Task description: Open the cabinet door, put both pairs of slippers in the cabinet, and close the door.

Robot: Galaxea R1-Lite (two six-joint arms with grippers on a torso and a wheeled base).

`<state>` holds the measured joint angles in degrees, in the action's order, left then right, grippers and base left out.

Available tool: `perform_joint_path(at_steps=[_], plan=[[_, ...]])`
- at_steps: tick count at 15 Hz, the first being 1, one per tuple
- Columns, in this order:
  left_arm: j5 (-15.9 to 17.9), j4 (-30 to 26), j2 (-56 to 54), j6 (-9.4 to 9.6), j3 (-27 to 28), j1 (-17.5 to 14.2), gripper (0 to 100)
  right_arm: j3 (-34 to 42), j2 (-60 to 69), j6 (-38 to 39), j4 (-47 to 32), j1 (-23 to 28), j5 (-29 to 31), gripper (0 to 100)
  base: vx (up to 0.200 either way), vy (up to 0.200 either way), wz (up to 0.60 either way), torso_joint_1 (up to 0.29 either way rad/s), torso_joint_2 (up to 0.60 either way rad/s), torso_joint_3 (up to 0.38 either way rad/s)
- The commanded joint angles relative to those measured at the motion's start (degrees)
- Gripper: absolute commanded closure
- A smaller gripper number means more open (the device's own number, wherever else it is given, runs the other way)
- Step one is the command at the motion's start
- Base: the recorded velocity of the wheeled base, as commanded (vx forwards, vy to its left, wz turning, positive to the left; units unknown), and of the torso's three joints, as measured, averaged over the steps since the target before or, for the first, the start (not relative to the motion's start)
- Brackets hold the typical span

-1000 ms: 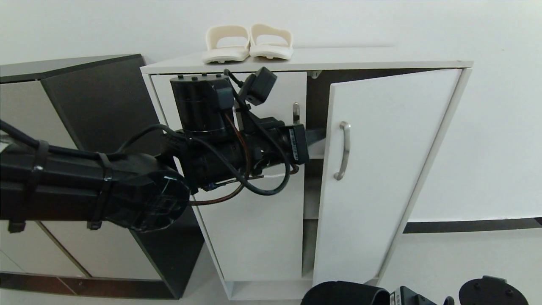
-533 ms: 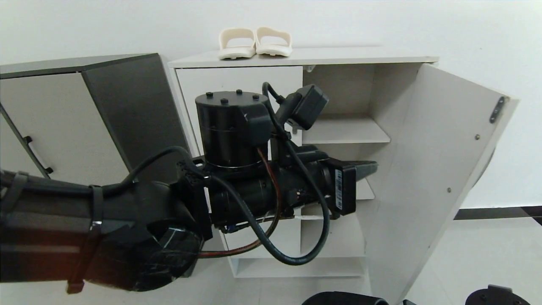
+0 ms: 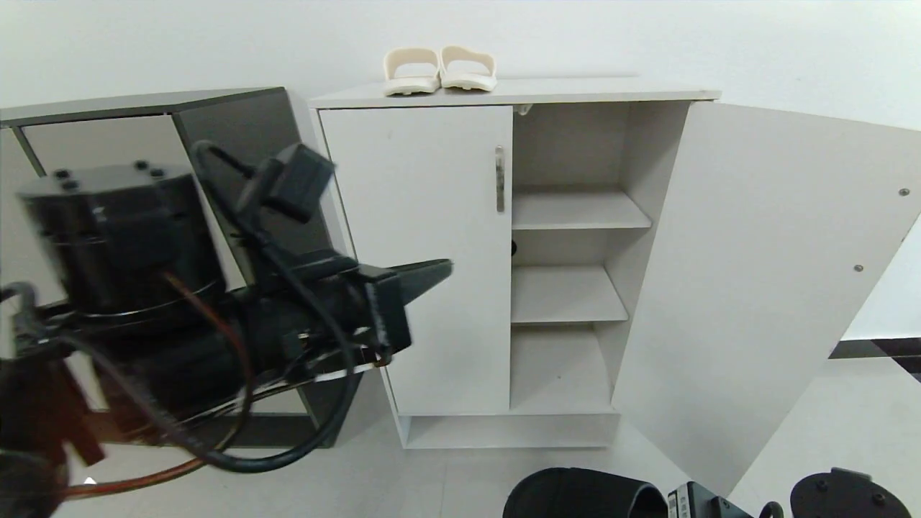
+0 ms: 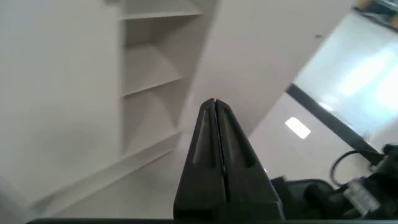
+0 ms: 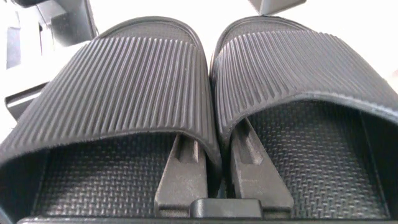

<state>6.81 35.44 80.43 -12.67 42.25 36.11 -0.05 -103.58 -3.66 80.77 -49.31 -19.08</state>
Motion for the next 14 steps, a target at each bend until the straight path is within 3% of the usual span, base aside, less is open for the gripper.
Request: perform_joint_path(at_steps=[1, 2, 4, 6, 8, 9, 10, 11, 12, 13, 14], plan=[[-8.3, -15.2, -36.1, 0.27, -21.6, -16.2, 100, 0.0, -1.5, -0.2, 0.2, 1.7, -0.1, 100, 0.000, 0.000, 0.00, 0.000, 0.00, 0.000], [-8.8, -18.1, -41.1, 0.45, -24.0, -18.0, 100, 0.0, -1.9, -0.3, 0.5, 2.0, -0.1, 100, 0.000, 0.000, 0.00, 0.000, 0.00, 0.000], [-14.0, -31.2, -59.1, 3.53, -31.5, -23.9, 100, 0.0, -2.0, -0.3, 1.1, 2.0, 0.0, 100, 0.000, 0.000, 0.00, 0.000, 0.00, 0.000], [-20.0, -38.0, -70.2, 6.16, -36.0, -26.7, 100, 0.0, -2.1, -0.4, 1.0, 2.0, 0.0, 100, 0.000, 0.000, 0.00, 0.000, 0.00, 0.000], [-22.5, -39.0, -75.3, 6.95, -38.3, -30.2, 100, 0.0, -2.8, -0.3, 1.1, 2.0, 0.0, 100, 0.000, 0.000, 0.00, 0.000, 0.00, 0.000], [-24.0, -36.9, -78.1, 6.34, -40.3, -37.8, 100, 0.0, -2.9, -0.4, 1.2, 2.0, 0.0, 100, 0.000, 0.000, 0.00, 0.000, 0.00, 0.000], [-26.3, -35.7, -77.9, 6.07, -40.9, -37.7, 100, 0.0, -3.2, -0.4, 1.6, 1.9, 0.1, 100, 0.000, 0.000, 0.00, 0.000, 0.00, 0.000], [-26.2, -35.5, -78.0, 6.78, -41.2, -37.5, 100, 0.0, -3.4, -0.4, 1.7, 1.9, 0.1, 100, 0.000, 0.000, 0.00, 0.000, 0.00, 0.000], [-21.4, -35.3, -80.2, 9.85, -41.5, -36.4, 100, 0.0, -3.6, -0.3, 1.8, 2.1, 0.1, 100, 0.000, 0.000, 0.00, 0.000, 0.00, 0.000], [-9.9, -35.2, -80.4, 12.58, -42.3, -36.1, 100, -0.9, -4.7, 0.0, 2.5, 2.6, 0.8, 100, 0.000, 0.000, 0.00, 0.000, 0.00, 0.000], [-3.5, -35.4, -80.3, 13.98, -42.3, -36.1, 100, -1.7, -6.7, 0.2, 4.2, 3.1, 2.8, 100, 0.000, 0.000, 0.00, 0.000, 0.00, 0.000]])
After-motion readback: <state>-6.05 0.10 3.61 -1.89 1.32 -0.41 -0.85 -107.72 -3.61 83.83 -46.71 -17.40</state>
